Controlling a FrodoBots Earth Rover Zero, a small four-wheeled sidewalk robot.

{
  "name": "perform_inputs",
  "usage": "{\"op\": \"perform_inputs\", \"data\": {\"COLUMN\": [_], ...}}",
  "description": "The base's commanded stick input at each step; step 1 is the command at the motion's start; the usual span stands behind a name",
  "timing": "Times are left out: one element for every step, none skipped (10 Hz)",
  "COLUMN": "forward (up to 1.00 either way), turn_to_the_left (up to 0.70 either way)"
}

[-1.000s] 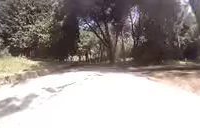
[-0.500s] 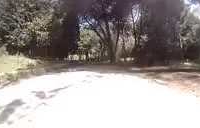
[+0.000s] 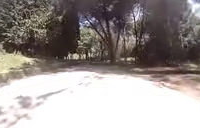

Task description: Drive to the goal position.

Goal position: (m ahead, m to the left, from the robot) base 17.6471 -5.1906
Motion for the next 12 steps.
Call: {"op": "perform_inputs", "data": {"forward": [0.85,0.85,0.85,0.85,0.85,0.85,0.85,0.85,0.85,0.85,0.85,0.85], "turn_to_the_left": [-0.04,-0.02,-0.01,0.0,0.0,0.0,0.0,0.0,0.0,0.0,0.0,0.0]}}
